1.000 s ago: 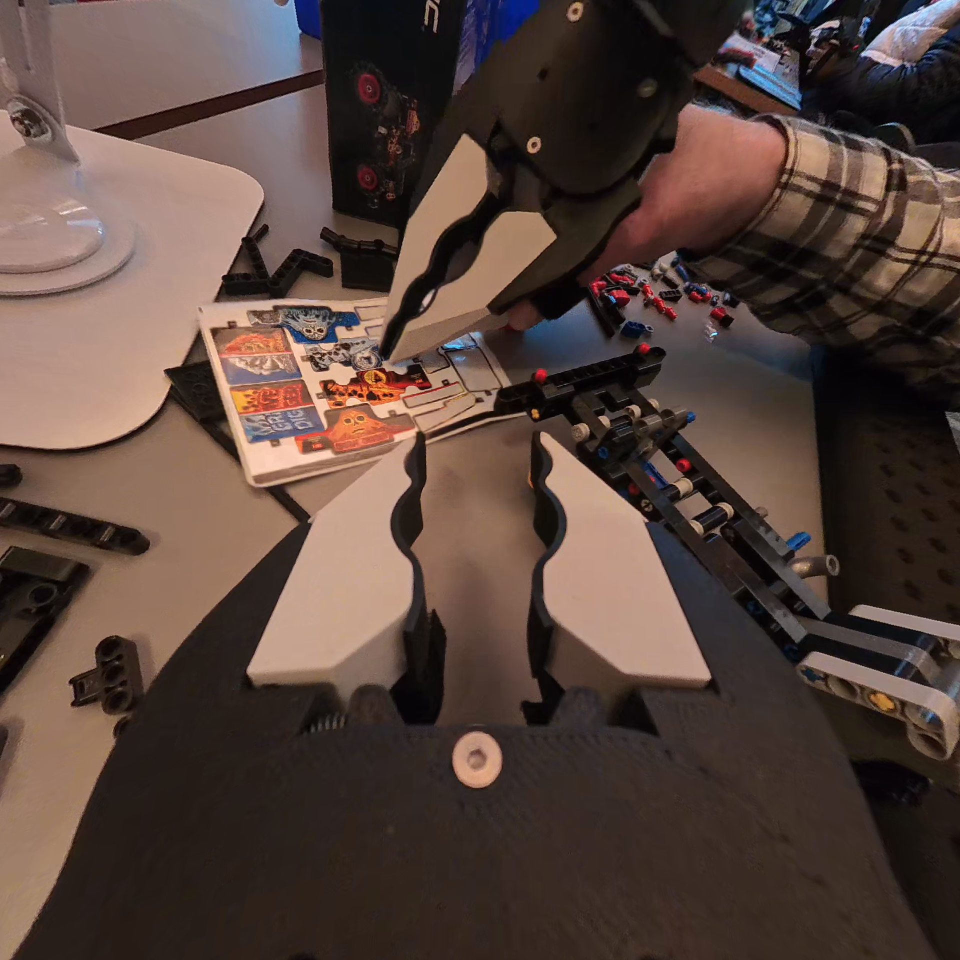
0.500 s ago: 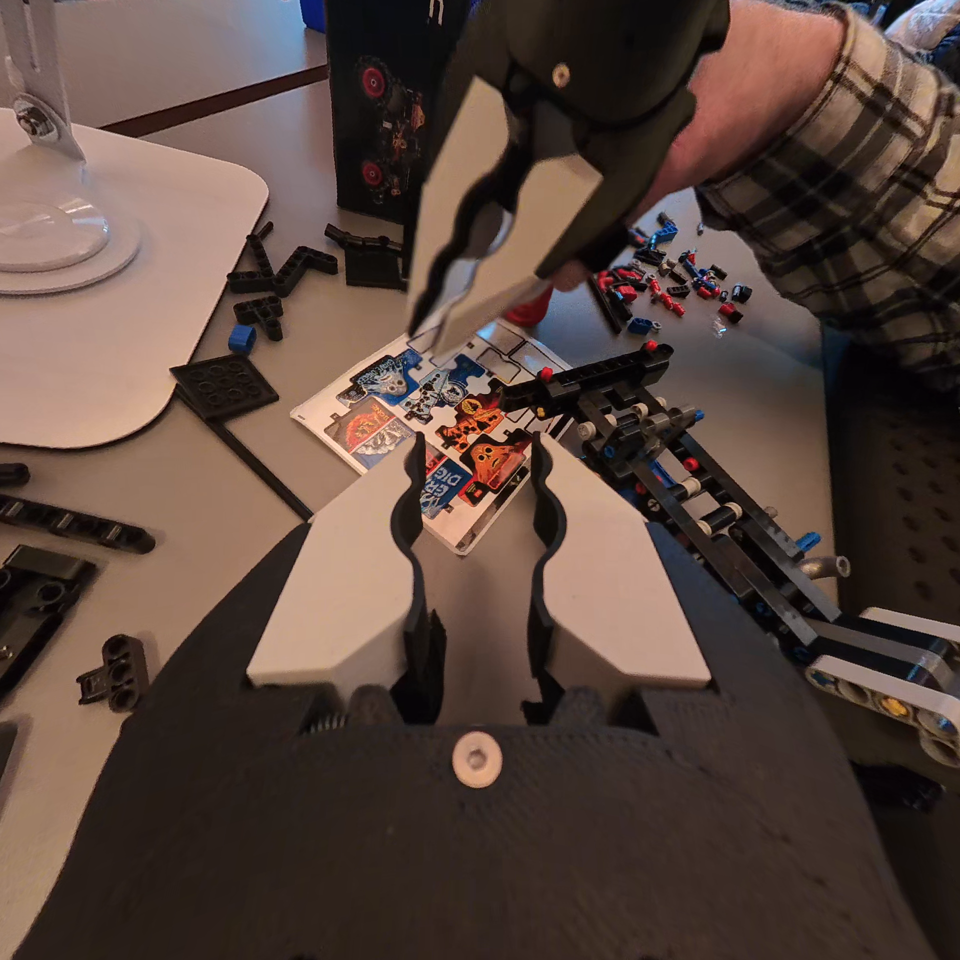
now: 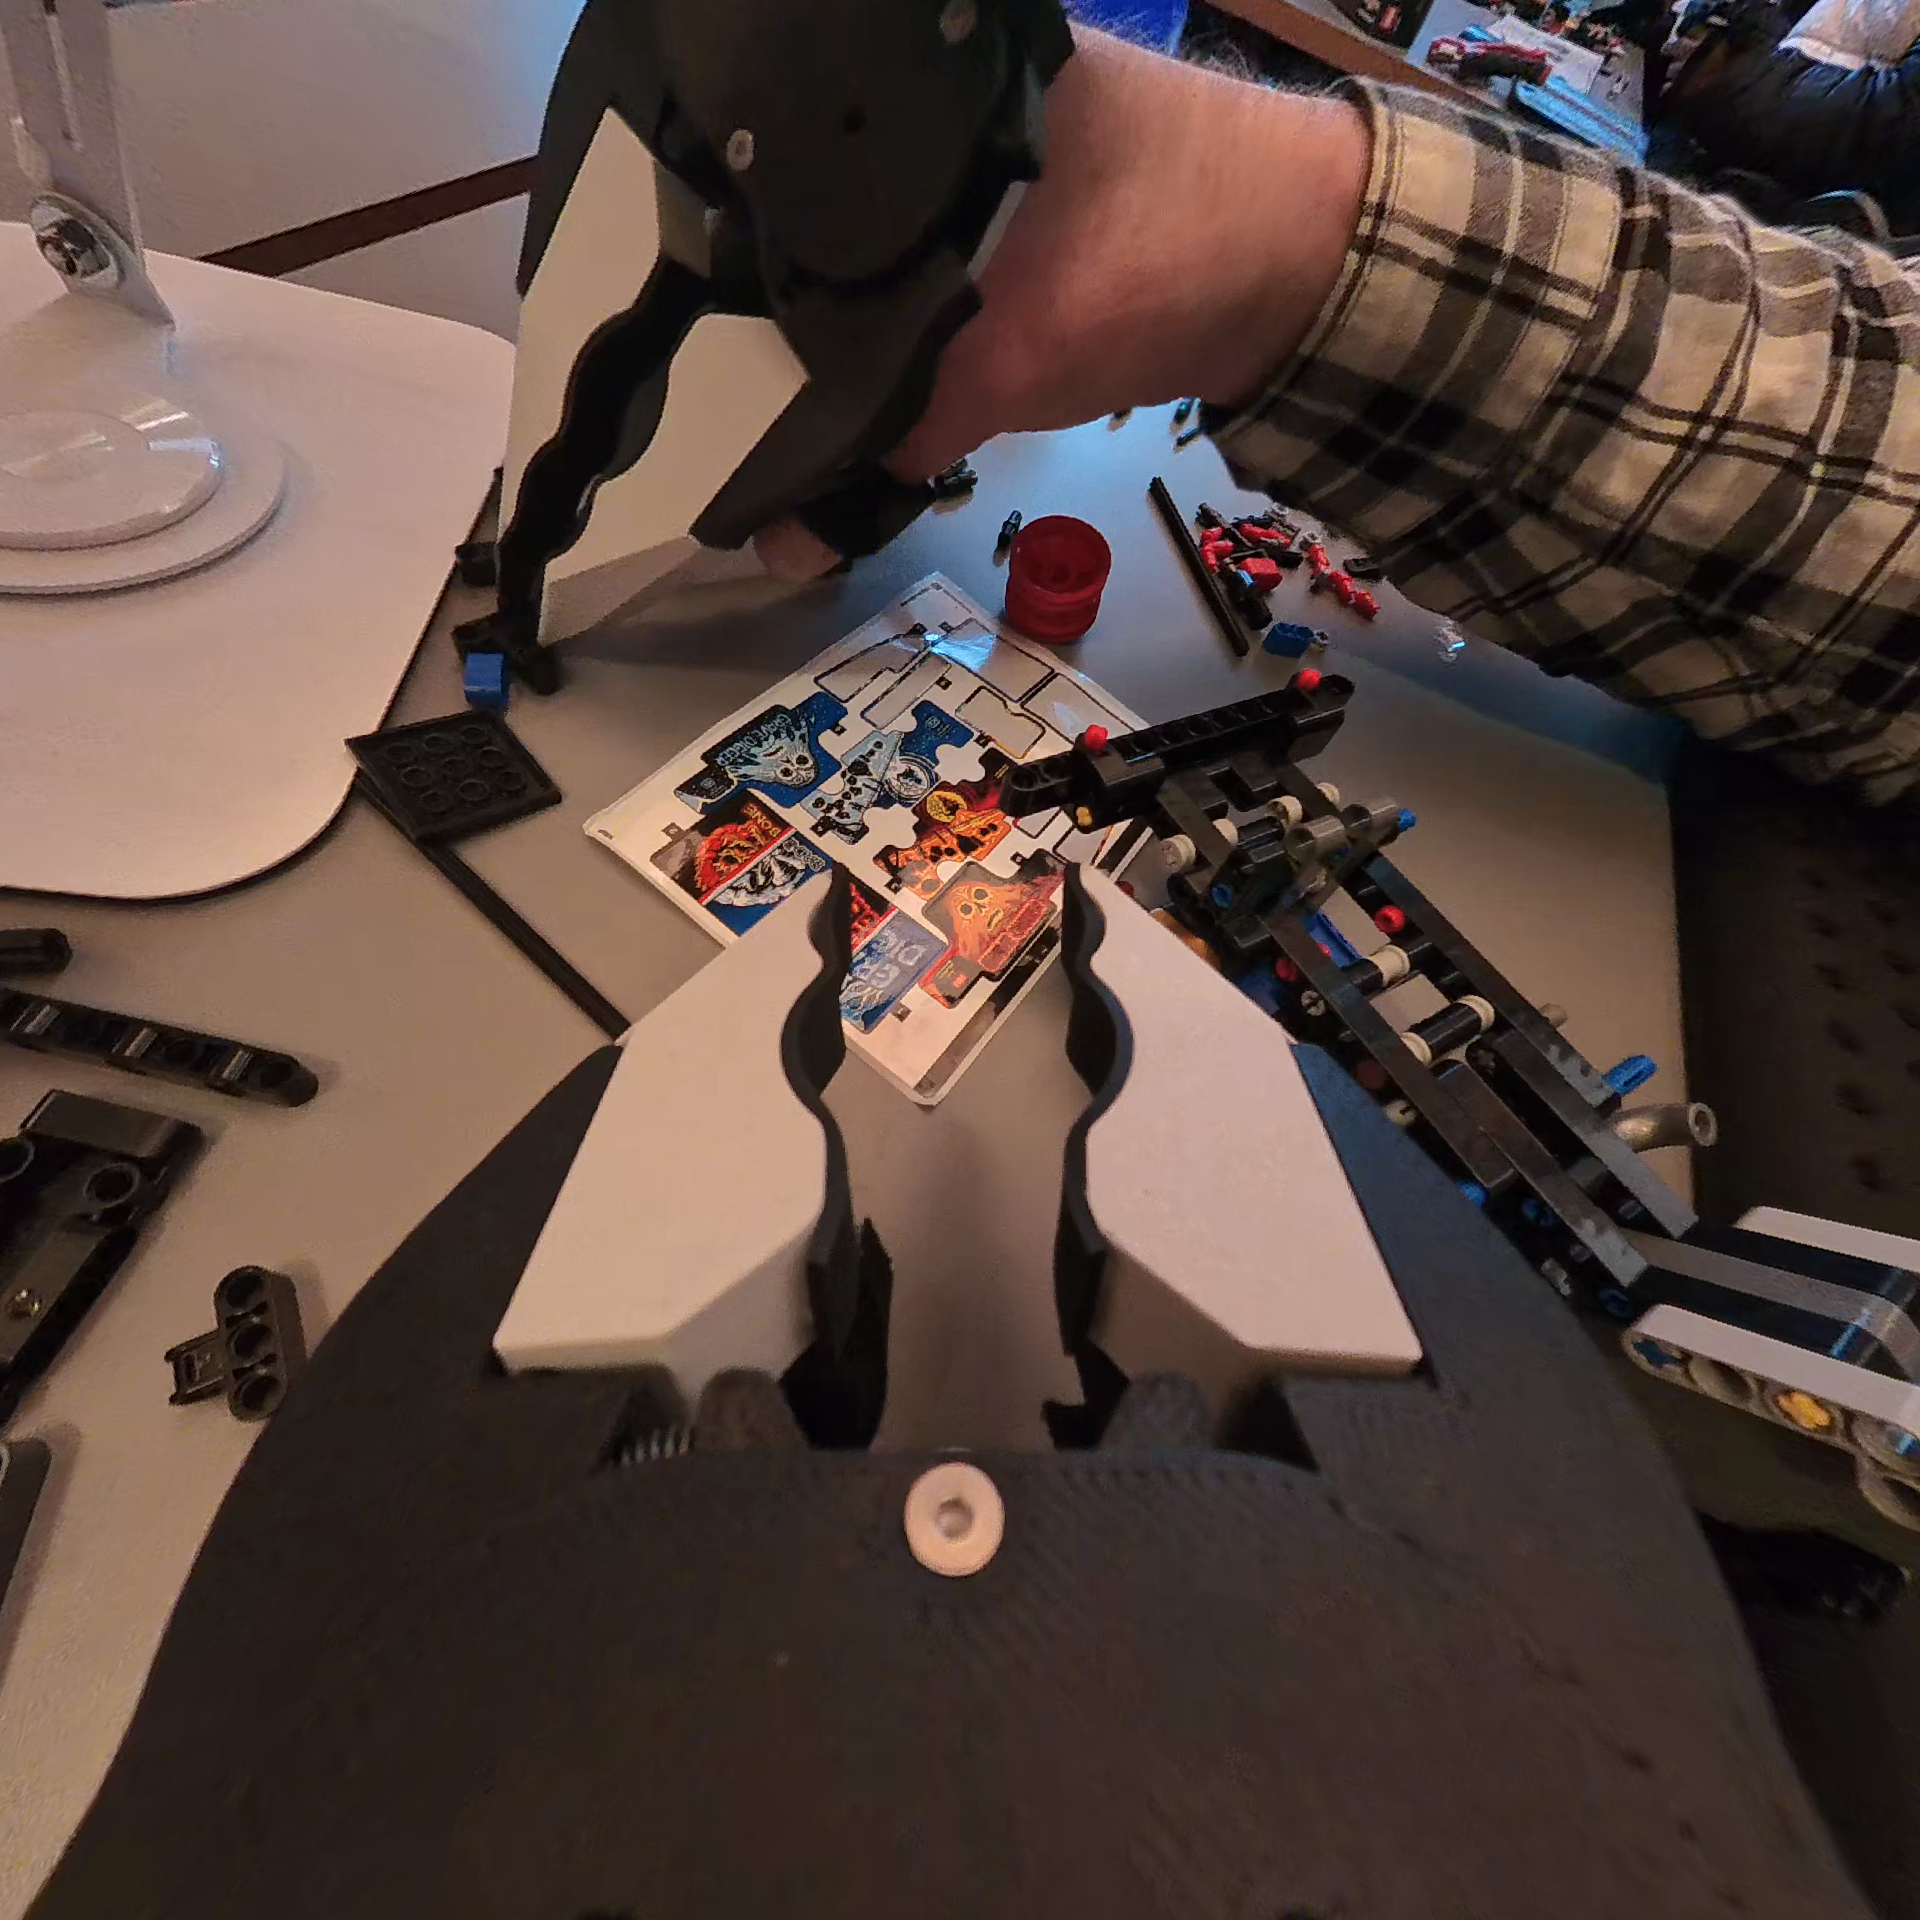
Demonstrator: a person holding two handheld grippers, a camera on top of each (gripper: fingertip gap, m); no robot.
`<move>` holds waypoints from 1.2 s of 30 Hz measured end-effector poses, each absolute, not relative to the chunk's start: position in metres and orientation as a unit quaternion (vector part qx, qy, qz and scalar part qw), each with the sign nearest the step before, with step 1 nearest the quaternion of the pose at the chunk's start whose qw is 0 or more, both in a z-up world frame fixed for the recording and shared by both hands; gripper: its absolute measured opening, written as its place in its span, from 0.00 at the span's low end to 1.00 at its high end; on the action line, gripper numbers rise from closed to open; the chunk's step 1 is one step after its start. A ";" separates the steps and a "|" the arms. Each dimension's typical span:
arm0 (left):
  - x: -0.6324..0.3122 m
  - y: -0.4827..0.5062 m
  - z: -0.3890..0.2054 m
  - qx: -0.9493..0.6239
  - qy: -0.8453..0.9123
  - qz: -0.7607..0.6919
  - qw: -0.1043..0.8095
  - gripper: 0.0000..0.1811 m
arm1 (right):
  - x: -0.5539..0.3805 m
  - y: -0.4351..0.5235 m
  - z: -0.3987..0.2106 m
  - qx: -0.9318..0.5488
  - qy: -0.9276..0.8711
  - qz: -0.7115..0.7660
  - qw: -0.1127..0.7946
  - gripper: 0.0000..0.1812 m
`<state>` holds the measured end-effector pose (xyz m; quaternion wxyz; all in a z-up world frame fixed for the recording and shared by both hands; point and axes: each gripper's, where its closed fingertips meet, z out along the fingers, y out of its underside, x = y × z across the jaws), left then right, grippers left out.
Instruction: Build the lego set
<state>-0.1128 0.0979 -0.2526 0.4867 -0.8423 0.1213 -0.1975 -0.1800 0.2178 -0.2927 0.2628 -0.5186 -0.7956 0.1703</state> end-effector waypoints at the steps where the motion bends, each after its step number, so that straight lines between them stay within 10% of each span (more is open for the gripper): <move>1: -0.113 0.098 -0.253 -0.843 0.122 -0.197 0.486 0.21 | -0.180 0.217 -0.292 -0.518 -0.796 0.172 0.260 0.03; 16: -0.113 0.098 -0.254 -0.844 0.124 -0.193 0.485 0.21 | -0.084 0.171 -0.224 -0.491 -0.791 0.216 0.293 0.03; 36: -0.116 0.101 -0.252 -0.842 0.119 -0.191 0.491 0.21 | 0.027 0.136 -0.287 -0.486 -0.830 0.208 0.177 0.03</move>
